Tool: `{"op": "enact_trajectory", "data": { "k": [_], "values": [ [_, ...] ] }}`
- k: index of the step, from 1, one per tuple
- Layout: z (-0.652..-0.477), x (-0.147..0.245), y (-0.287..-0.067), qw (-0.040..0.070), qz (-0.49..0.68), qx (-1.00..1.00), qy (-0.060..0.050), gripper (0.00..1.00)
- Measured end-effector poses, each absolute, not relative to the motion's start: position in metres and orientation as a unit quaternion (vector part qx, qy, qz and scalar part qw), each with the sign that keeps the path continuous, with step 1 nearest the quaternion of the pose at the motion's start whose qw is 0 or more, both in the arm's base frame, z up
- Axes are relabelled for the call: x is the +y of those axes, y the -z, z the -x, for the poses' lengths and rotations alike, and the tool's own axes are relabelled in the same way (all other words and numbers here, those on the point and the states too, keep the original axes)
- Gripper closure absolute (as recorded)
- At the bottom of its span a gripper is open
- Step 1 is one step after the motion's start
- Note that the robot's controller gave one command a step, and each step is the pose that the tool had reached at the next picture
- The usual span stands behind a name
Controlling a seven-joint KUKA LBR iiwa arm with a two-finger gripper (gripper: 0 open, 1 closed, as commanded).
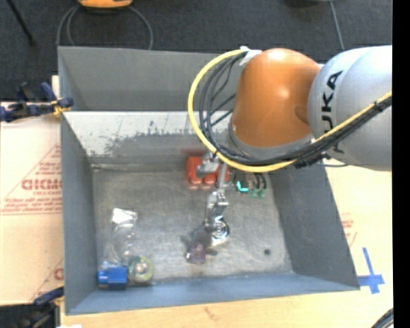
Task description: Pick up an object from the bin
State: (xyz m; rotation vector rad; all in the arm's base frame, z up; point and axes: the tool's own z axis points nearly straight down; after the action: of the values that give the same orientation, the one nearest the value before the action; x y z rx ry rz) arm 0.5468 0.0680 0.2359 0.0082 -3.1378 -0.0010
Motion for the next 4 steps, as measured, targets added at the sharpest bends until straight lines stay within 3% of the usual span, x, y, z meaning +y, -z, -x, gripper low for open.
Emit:
{"op": "enact_trajectory", "data": {
  "k": [1,2,3,4],
  "values": [
    [-0.488,0.039,-0.081,-0.002,-0.207,-0.978,0.0,0.0],
    [-0.488,0.04,-0.082,-0.002,-0.206,-0.979,0.0,1.0],
    [-0.499,0.074,-0.075,-0.001,-0.351,-0.936,-0.005,1.0],
    [-0.503,0.078,-0.152,-0.005,-0.343,-0.939,-0.001,1.0]
  ]
}}
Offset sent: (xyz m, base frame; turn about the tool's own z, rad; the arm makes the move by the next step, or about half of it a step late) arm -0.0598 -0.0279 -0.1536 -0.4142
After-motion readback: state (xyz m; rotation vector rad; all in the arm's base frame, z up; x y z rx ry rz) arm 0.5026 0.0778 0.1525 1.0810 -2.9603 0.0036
